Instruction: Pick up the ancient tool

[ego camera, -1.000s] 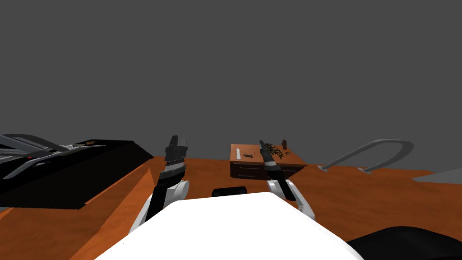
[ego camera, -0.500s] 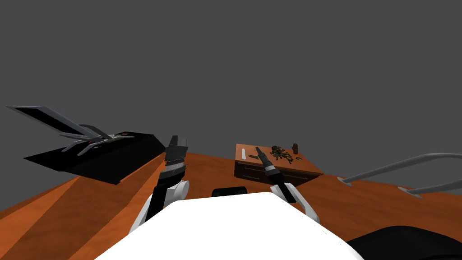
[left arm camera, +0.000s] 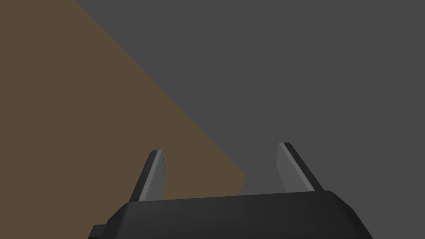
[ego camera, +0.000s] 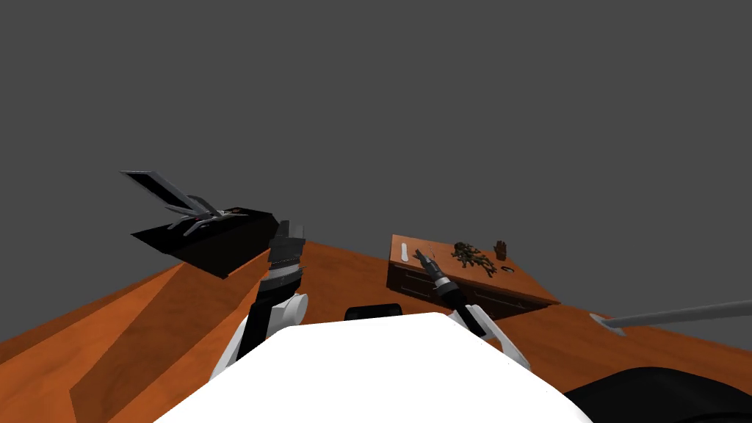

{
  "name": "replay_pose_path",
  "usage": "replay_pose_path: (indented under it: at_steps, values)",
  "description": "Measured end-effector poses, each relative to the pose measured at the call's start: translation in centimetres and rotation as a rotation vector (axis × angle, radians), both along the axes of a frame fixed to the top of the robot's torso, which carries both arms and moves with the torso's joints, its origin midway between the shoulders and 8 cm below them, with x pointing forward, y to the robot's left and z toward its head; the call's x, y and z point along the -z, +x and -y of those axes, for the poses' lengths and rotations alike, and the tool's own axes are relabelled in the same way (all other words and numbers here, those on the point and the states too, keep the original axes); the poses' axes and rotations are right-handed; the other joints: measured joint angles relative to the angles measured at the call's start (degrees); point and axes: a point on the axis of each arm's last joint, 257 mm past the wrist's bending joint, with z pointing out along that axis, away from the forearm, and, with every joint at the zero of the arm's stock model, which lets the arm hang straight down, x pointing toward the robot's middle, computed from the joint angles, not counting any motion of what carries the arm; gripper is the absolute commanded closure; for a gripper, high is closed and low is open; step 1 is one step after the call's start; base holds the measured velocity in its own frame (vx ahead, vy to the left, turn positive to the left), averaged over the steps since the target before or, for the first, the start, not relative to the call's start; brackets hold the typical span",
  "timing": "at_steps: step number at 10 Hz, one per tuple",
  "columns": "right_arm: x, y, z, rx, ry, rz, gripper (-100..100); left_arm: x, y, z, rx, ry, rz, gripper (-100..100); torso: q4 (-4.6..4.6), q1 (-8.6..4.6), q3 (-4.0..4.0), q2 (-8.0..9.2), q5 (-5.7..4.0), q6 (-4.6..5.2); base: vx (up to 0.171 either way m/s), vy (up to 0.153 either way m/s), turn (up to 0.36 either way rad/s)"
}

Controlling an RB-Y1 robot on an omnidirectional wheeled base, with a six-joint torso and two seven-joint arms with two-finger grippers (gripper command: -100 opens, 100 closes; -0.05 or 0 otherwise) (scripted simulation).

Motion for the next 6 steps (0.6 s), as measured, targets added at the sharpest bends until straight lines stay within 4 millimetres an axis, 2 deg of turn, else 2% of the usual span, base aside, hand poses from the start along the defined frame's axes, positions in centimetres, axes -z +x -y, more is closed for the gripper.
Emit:
replay_pose_path:
  at_steps: [2, 3, 4, 5, 6]
  values:
    - [2.5, -0.6, 1.1, -0.006, -0.083, -0.064, -100, 0.0, 0.0, 0.0, 0.000, 0.000, 0.000, 0, 0.00, -0.04, -0.02, -0.04, -0.01, 0.00, 0.006, 0.041, 0.145]
    - [3.9, -1.1, 1.5, -0.006, -0.110, -0.090, -100, 0.0, 0.0, 0.0, 0.000, 0.000, 0.000, 0, -0.01, -0.08, -0.02, -0.03, -0.02, 0.04, 0.001, 0.011, -0.014]
    - [4.6, -1.4, 1.8, -0.005, -0.120, -0.104, -100, 0.0, 0.0, 0.0, 0.000, 0.000, 0.000, 0, 0.00, -0.16, -0.01, -0.02, -0.03, 0.05, 0.006, 0.025, 0.181]
    - [6.1, -2.0, 2.6, -0.012, -0.161, -0.135, -100, 0.0, 0.0, 0.0, 0.000, 0.000, 0.000, 0, 0.00, -0.14, -0.02, -0.03, -0.03, 0.01, 0.017, 0.052, 0.329]
    - [7.5, -2.9, 3.3, -0.027, -0.226, -0.171, -100, 0.0, 0.0, 0.0, 0.000, 0.000, 0.000, 0, -0.01, -0.06, -0.03, -0.06, -0.01, 0.00, 0.018, 0.037, 0.138]
